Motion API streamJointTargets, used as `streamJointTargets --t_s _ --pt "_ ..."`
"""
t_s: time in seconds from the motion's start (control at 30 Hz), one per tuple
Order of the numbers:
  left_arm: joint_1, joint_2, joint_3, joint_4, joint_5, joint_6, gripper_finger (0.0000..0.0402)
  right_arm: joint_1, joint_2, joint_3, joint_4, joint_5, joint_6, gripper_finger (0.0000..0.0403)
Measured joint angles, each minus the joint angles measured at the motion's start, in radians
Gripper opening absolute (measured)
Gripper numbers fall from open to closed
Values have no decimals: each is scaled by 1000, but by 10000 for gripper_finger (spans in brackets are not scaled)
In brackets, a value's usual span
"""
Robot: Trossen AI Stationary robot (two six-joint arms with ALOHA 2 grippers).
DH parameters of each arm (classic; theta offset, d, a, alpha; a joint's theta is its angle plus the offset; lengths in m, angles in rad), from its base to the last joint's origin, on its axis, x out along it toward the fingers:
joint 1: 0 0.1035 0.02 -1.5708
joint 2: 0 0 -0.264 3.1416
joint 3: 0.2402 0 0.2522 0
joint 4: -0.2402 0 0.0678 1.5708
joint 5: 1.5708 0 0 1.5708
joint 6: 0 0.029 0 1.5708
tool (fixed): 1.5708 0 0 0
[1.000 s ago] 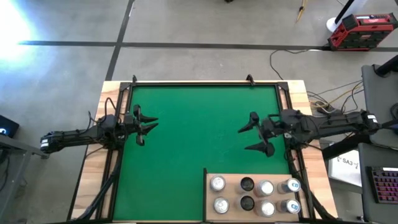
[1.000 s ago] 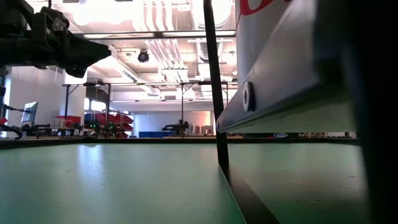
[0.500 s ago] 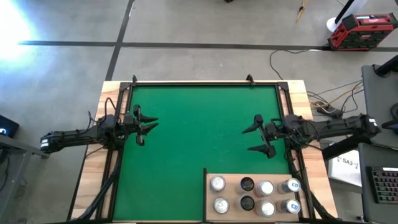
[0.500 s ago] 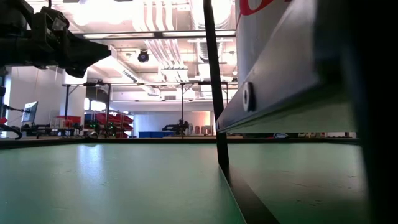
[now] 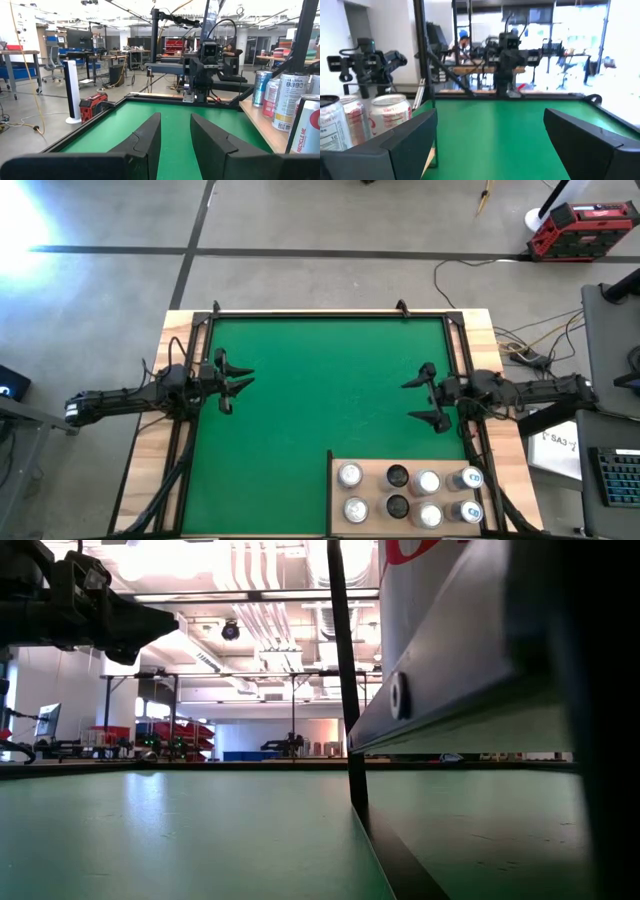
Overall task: Place canned beverage on shelf
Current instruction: Return to Home Position
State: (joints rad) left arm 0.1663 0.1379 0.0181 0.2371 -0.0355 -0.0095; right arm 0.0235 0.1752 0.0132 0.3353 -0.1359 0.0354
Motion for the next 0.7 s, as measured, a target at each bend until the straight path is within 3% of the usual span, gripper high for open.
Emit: streamJointTargets --t_s 0.3,0.7 --pt "0 0 0 0 0 0 88 -27 -167 0 -124 34 -55 357" --pt "0 0 0 0 0 0 88 -88 -175 -1 -147 35 -99 357"
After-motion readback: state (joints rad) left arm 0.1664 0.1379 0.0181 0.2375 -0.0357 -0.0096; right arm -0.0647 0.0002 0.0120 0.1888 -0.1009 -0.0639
